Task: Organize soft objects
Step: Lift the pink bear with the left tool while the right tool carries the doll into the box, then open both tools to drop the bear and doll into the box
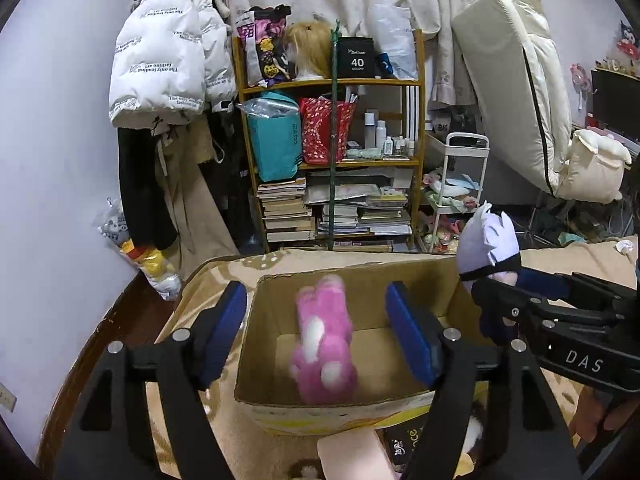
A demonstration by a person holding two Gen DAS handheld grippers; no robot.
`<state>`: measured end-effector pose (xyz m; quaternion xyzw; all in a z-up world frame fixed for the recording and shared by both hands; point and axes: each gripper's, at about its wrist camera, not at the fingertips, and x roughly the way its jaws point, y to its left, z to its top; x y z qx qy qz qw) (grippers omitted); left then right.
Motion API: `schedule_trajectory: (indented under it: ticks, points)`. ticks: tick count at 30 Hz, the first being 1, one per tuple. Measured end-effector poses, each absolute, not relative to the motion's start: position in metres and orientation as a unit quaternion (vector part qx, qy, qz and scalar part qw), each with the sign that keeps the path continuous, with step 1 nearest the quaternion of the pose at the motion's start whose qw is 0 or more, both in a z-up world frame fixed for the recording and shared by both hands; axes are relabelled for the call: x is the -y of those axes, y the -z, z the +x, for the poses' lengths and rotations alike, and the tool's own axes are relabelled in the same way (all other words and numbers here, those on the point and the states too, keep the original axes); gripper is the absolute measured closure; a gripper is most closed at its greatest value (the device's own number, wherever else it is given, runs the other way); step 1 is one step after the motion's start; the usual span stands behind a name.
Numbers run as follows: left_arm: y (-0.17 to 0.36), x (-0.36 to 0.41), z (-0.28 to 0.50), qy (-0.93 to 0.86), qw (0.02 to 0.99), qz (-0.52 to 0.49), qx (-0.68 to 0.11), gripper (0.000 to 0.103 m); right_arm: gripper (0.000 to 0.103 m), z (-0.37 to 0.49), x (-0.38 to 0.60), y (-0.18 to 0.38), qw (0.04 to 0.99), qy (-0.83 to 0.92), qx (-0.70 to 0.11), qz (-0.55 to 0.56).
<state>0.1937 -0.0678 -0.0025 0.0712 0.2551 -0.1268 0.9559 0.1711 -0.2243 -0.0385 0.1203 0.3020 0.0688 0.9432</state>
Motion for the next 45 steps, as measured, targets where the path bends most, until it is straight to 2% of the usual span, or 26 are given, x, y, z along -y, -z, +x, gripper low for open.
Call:
schedule_trajectory:
  ticks: [6,11,15,17,23,35,45]
  points:
    - [0.003,0.052,0.193,0.095,0.956,0.066,-0.271,0.025,0.043,0.173,0.222,0.045,0.937,-0.077,-0.319,0.119]
    - [0.000,0.038,0.184,0.072,0.955,0.067,-0.280,0.018,0.025,0.171,0.219,0.043,0.939,-0.070,-0.319,0.105]
    - [-0.003,0.032,0.168,0.066,0.954,0.085,-0.280,0.016,0.020,0.164,0.218,0.040,0.939,-0.063,-0.320,0.109]
    - [-0.006,0.031,0.162,0.063,0.953,0.089,-0.283,0.016,0.011,0.159,0.219,0.035,0.939,-0.061,-0.319,0.111]
    - [-0.015,0.026,0.140,0.066,0.951,0.084,-0.291,0.014,0.002,0.138,0.217,0.018,0.944,-0.058,-0.308,0.104]
    - [-0.023,0.023,0.095,0.072,0.943,0.101,-0.310,0.012,0.000,0.095,0.216,-0.003,0.943,-0.063,-0.308,0.108]
    - [-0.012,0.018,0.068,0.074,0.935,0.112,-0.329,0.012,0.000,0.072,0.205,0.012,0.930,-0.060,-0.346,0.106]
